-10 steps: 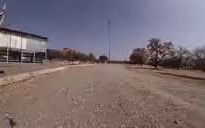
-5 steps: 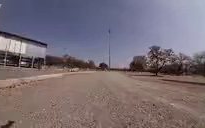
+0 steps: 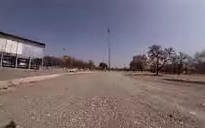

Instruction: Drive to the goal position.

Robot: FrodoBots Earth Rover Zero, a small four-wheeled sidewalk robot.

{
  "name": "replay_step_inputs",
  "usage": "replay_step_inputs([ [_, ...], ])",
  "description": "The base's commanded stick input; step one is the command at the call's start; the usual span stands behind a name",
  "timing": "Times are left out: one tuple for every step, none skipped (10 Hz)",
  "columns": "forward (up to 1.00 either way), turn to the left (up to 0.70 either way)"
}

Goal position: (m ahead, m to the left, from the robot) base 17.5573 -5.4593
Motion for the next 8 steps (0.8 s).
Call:
replay_step_inputs([
  [1.00, 0.00],
  [1.00, 0.00],
  [1.00, 0.00],
  [1.00, 0.00],
  [1.00, 0.00],
  [1.00, 0.00],
  [1.00, 0.00],
  [1.00, 0.00],
])
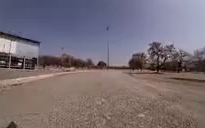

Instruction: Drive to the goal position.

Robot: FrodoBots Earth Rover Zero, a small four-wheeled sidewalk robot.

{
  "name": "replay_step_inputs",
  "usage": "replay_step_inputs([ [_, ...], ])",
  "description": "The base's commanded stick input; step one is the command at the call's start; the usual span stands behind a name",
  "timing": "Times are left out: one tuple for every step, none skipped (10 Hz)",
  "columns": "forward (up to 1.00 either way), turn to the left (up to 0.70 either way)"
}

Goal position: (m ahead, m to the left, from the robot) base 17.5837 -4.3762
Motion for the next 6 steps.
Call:
replay_step_inputs([
  [1.00, 0.00],
  [1.00, 0.00],
  [1.00, 0.00],
  [1.00, 0.00],
  [1.00, 0.00],
  [1.00, 0.00],
])
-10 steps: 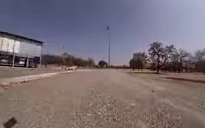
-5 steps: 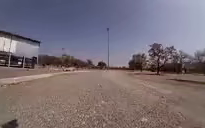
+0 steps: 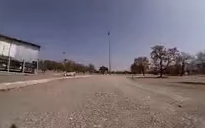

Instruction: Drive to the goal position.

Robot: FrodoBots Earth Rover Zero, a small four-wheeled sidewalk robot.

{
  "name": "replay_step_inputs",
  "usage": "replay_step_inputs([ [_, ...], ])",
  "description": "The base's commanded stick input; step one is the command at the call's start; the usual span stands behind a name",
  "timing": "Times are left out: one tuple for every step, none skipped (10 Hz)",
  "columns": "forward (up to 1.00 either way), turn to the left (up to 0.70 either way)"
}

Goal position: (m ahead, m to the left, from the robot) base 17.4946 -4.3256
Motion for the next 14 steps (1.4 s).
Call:
replay_step_inputs([
  [1.00, 0.00],
  [1.00, 0.00],
  [1.00, 0.00],
  [1.00, 0.00],
  [1.00, 0.00],
  [1.00, 0.00],
  [1.00, 0.00],
  [1.00, 0.00],
  [1.00, 0.00],
  [1.00, 0.00],
  [1.00, 0.00],
  [1.00, 0.00],
  [1.00, 0.00],
  [1.00, 0.00],
])
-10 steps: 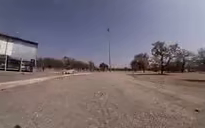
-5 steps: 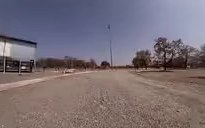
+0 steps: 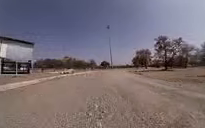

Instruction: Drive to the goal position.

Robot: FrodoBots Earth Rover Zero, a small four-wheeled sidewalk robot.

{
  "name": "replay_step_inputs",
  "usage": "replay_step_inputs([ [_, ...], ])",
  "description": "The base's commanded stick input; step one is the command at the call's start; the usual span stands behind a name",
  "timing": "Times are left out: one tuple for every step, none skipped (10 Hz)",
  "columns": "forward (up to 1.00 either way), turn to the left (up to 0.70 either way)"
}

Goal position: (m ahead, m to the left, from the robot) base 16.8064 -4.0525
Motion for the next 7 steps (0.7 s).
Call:
replay_step_inputs([
  [1.00, 0.00],
  [1.00, 0.00],
  [1.00, 0.00],
  [1.00, 0.00],
  [1.00, 0.00],
  [1.00, 0.00],
  [1.00, 0.00],
])
